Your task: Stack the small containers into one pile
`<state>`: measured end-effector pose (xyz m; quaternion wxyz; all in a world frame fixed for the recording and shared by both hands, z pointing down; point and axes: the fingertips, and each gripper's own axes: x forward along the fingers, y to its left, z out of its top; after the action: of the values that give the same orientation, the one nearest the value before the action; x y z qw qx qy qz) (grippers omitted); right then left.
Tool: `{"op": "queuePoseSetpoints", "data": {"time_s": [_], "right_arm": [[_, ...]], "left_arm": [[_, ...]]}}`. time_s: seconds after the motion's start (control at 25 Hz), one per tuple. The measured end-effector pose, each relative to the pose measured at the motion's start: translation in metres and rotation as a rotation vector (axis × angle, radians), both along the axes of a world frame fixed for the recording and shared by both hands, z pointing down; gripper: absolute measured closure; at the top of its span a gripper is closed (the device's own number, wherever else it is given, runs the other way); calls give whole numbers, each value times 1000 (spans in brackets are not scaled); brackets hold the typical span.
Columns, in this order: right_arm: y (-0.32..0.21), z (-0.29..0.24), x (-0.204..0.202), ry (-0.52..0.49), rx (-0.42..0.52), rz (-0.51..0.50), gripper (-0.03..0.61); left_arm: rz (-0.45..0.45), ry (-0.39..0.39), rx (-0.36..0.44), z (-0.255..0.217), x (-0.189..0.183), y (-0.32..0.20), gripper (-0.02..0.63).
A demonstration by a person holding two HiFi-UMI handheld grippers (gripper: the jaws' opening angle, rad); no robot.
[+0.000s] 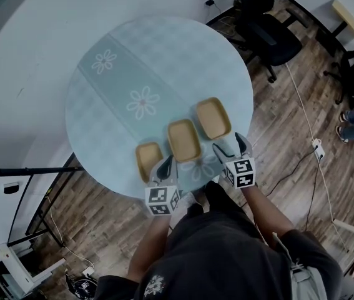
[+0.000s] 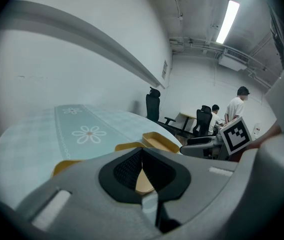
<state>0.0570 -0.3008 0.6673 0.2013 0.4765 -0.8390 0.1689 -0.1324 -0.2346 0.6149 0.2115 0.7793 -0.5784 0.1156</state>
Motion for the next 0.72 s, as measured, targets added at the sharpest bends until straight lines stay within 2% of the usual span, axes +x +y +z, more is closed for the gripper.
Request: {"op": "queuePoseSetpoints", "data": {"time_s": [0.12,0.24,0.4,0.72], "right_arm": [[-6,19,0,11,-41,1,95],[-12,38,-4,3,-98,-2,40],[-26,57,-10,20,-138,0,12],[-51,77,-18,72,-166,-1,2]], "left_arm": [[-2,-16,-8,7,0,0,607],[-8,-15,-15,7,-2,0,607],[-5,-23,-11,4,-5,-5,607],[-9,-33,-29,7,-13,-8,607]]}}
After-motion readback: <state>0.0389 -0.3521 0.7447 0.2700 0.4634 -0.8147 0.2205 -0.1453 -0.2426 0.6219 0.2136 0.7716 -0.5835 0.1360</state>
